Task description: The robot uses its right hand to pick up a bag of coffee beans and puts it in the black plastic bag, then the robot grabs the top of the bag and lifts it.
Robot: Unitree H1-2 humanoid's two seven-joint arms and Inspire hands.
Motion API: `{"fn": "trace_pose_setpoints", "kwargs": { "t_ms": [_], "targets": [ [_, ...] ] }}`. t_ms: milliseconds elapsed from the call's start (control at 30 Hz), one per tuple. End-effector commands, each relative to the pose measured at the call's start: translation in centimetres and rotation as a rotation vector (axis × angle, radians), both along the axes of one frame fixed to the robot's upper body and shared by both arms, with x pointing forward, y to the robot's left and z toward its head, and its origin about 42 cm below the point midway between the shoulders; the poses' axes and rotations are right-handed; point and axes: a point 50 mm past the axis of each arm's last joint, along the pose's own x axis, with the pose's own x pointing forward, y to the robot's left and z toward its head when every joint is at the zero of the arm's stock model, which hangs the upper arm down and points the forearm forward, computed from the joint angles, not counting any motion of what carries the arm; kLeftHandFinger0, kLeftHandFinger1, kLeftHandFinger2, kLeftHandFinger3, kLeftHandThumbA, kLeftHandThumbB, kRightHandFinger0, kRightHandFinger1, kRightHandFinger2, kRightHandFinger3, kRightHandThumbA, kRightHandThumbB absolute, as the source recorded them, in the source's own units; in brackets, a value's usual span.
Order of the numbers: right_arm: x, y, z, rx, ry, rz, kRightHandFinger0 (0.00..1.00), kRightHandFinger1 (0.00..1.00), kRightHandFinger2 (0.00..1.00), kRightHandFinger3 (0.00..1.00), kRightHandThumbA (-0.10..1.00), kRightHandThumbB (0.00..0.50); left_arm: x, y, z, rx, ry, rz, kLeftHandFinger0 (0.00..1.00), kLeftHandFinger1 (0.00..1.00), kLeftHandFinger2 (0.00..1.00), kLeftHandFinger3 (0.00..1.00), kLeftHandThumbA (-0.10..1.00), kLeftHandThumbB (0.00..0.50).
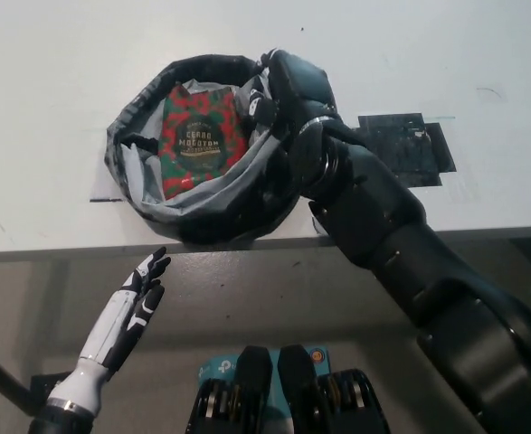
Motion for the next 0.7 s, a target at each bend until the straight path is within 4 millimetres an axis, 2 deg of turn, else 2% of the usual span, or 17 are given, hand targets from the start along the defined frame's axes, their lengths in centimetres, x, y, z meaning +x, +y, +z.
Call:
{"fn": "trace_pose_setpoints", "kwargs": {
  "t_ms": [0, 133, 233, 267, 333, 367, 400, 433, 467, 533, 600, 633, 667],
  "targets": [
    [0.6, 0.8, 6.3, 0.152, -0.097, 0.037, 0.00, 0.01, 0.19, 0.25, -0.10, 0.217, 0.8, 0.2, 1.5, 0.015, -0.064, -0.029, 0.98, 1.00, 1.00, 1.00, 1.00, 0.190],
    [0.7, 0.7, 7.5, 0.251, -0.101, 0.038, 0.00, 0.01, 0.19, 0.24, -0.10, 0.230, 0.9, 0.2, 1.5, 0.025, -0.067, -0.035, 0.95, 1.00, 1.00, 1.00, 1.00, 0.189],
    [0.7, 0.7, 8.4, 0.307, -0.117, 0.039, 0.00, 0.05, 0.36, 0.26, -0.10, 0.206, 0.9, 0.1, 1.6, 0.026, -0.061, -0.034, 0.94, 1.00, 1.00, 1.00, 1.00, 0.194],
    [0.7, 0.8, 8.9, 0.316, -0.119, 0.024, 0.00, 0.13, 0.56, 0.31, -0.10, 0.200, 0.9, 0.1, 1.6, 0.026, -0.067, -0.036, 0.93, 1.00, 1.00, 1.00, 1.00, 0.179],
    [0.7, 1.0, 9.9, 0.337, -0.136, 0.022, 0.00, 0.19, 0.69, 0.38, -0.10, 0.199, 0.9, 0.1, 1.6, 0.021, -0.066, -0.038, 0.93, 1.00, 1.00, 1.00, 1.00, 0.179],
    [0.7, 1.1, 10.4, 0.354, -0.139, 0.024, 0.00, 0.27, 0.83, 0.57, -0.10, 0.188, 0.9, 0.2, 1.6, 0.025, -0.066, -0.038, 0.92, 1.00, 1.00, 1.00, 1.00, 0.177],
    [0.8, 1.1, 10.8, 0.367, -0.133, 0.022, 0.00, 0.32, 0.89, 0.69, -0.10, 0.190, 0.9, 0.2, 1.6, 0.021, -0.063, -0.036, 0.92, 1.00, 1.00, 1.00, 1.00, 0.183],
    [0.9, 1.1, 10.9, 0.372, -0.130, 0.021, 0.00, 0.32, 0.89, 0.69, -0.10, 0.190, 1.0, 0.1, 1.5, 0.019, -0.062, -0.035, 0.92, 1.00, 1.00, 1.00, 1.00, 0.183],
    [0.9, 1.1, 11.2, 0.379, -0.128, 0.021, 0.00, 0.34, 0.89, 0.75, -0.10, 0.185, 1.0, 0.1, 1.6, 0.017, -0.063, -0.035, 0.92, 1.00, 1.00, 1.00, 1.00, 0.183],
    [1.2, 1.1, 12.5, 0.433, -0.103, 0.017, 0.00, 0.35, 0.83, 0.84, -0.10, 0.181, 1.0, 0.0, 1.7, 0.010, -0.063, -0.031, 0.90, 1.00, 1.00, 1.00, 1.00, 0.188],
    [1.4, 1.2, 13.5, 0.465, -0.094, 0.018, 0.00, 0.34, 0.82, 0.87, -0.10, 0.190, 1.0, 0.0, 1.7, 0.016, -0.063, -0.031, 0.90, 1.00, 1.00, 1.00, 1.00, 0.178],
    [1.4, 1.3, 14.0, 0.464, -0.095, 0.015, 0.00, 0.39, 0.84, 0.91, -0.10, 0.196, 0.9, -0.1, 1.7, 0.011, -0.056, -0.029, 0.90, 1.00, 1.00, 1.00, 1.00, 0.178],
    [1.5, 1.3, 14.2, 0.472, -0.095, 0.017, 0.00, 0.38, 0.83, 0.92, -0.10, 0.202, 1.0, -0.1, 1.7, 0.009, -0.057, -0.030, 0.90, 1.00, 1.00, 1.00, 1.00, 0.169]
  ]
}}
